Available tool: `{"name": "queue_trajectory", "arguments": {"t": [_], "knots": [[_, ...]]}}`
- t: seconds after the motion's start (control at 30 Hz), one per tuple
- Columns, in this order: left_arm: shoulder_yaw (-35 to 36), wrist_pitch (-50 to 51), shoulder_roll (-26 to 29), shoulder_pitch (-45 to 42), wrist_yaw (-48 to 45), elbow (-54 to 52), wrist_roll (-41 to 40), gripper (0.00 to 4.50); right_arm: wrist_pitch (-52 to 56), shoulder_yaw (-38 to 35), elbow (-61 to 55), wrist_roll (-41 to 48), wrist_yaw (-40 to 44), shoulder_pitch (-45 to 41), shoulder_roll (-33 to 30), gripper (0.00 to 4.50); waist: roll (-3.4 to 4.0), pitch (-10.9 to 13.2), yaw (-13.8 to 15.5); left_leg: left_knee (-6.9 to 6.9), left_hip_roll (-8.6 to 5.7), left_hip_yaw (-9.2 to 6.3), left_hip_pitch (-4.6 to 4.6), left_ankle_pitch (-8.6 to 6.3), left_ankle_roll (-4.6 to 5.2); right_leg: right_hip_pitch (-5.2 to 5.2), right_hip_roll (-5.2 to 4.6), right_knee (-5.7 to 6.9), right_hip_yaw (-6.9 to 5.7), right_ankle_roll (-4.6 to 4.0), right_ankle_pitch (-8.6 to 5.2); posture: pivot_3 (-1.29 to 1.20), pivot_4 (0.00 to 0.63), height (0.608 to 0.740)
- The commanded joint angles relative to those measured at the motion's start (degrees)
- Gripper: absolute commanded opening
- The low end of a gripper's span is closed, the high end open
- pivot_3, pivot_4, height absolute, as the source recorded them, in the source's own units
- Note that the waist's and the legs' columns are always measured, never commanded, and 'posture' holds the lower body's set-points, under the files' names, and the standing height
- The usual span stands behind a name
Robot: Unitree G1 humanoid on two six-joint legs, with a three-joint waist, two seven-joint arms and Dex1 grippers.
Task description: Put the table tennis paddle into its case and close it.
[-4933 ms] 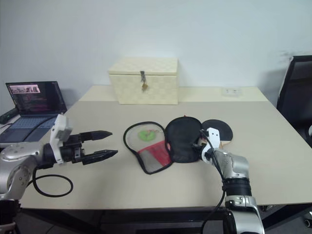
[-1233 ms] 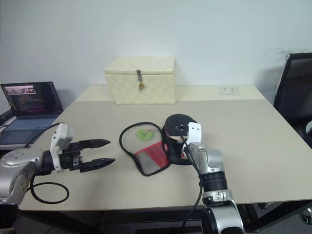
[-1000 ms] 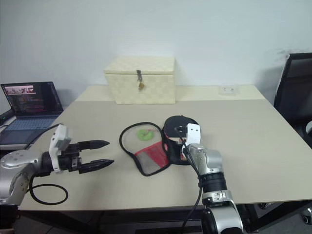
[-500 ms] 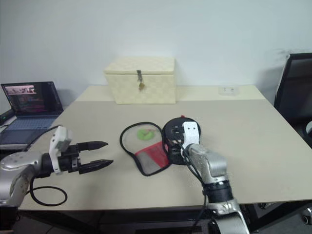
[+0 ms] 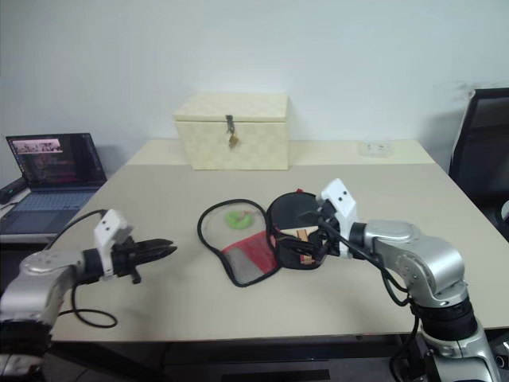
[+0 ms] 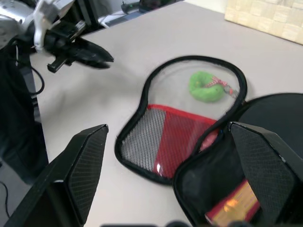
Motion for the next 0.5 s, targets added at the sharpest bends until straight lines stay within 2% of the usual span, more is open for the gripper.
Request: {"name": "queue_trajectory", "arguments": {"t": [0.03,0.27,0.5], "knots": [[-2.0,-3.0,-2.3,-4.4,3.2,6.0,3.5,0.07,-1.6,-0.1,-2.4,0.6,0.9,0.3,-1.2,4.50,-0.01,0.0,0.0,0.00,0.00,0.00,0.00,0.00,0.00,0.00,0.00,0.01,0.00,0.00,0.00,0.00,0.150,0.740],[-6.3,-7.2,-7.0,-12.0,6.8,19.6,9.8,0.07,-3.1,1.4,-3.5,-0.3,2.0,1.9,-3.7,4.50,-0.03,0.0,-0.1,0.00,-0.04,-0.02,-0.02,0.00,0.00,-0.02,0.00,0.03,0.01,0.01,0.00,0.00,0.150,0.740],[-7.0,-10.6,-11.5,-17.1,8.0,27.3,11.9,0.07,-4.1,1.8,-3.4,-0.8,1.7,2.5,-5.0,4.50,-0.04,0.0,0.1,0.04,-0.17,-0.07,-0.04,0.00,0.00,-0.01,0.00,0.07,-0.03,0.05,-0.03,0.00,0.150,0.740]]}}
